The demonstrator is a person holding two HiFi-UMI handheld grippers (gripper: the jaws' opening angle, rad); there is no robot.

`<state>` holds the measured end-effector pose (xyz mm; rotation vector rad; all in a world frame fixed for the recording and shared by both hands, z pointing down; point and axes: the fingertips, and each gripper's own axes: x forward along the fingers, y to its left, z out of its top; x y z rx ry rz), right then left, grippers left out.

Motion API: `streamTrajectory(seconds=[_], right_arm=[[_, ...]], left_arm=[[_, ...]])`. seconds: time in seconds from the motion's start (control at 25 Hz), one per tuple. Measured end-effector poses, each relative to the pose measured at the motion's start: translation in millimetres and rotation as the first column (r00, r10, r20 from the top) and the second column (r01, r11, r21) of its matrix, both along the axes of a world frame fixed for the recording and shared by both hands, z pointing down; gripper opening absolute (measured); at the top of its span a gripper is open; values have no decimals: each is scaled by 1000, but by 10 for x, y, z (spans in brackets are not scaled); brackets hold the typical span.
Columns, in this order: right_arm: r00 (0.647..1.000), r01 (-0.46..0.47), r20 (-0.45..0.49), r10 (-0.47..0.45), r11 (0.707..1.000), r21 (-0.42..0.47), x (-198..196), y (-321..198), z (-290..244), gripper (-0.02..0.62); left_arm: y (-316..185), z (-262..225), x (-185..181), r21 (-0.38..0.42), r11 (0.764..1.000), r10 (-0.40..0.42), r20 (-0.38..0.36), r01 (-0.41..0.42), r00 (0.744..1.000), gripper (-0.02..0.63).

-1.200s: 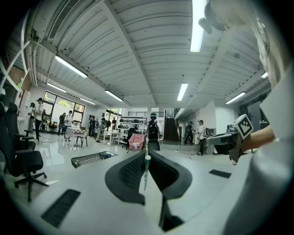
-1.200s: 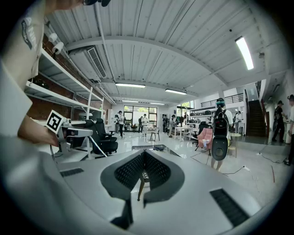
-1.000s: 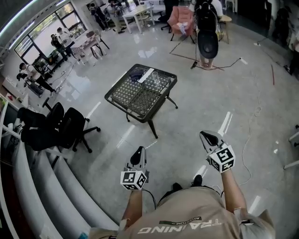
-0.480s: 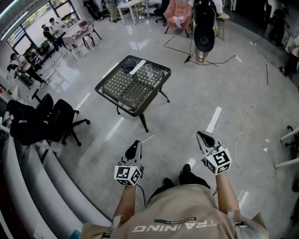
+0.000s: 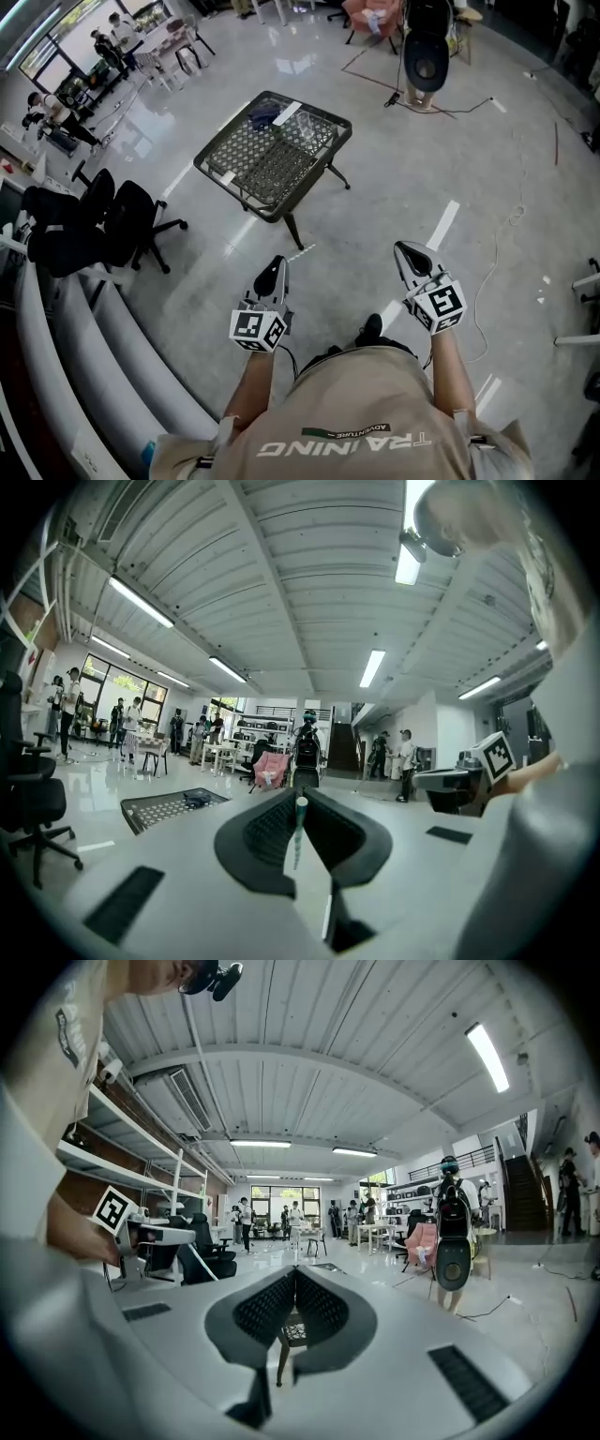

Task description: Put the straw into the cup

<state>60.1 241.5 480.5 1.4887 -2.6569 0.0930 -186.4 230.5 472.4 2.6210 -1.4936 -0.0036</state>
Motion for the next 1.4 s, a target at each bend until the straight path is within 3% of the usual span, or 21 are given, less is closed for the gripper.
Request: streamTrajectory(seconds=[0.32, 0.52, 0.92, 1.4], right_arm=[[999, 36, -1, -36, 998, 44, 411, -634, 62, 17], [996, 84, -7, -84, 996, 20, 524, -824, 122, 17], [988, 148, -34, -148, 989, 1, 304, -1228, 281, 17], [993, 99, -65, -98, 995, 6, 63, -2114, 75, 17]], left_arm=[[-602, 73, 353, 6, 1000, -30, 19, 30, 999, 37], [-776, -14, 510, 18, 998, -54, 11, 54, 998, 37], [-1149, 142, 459, -13, 998, -60, 15, 61, 998, 37], [-2174, 88, 216, 17, 1000, -1, 21, 1, 1000, 37]])
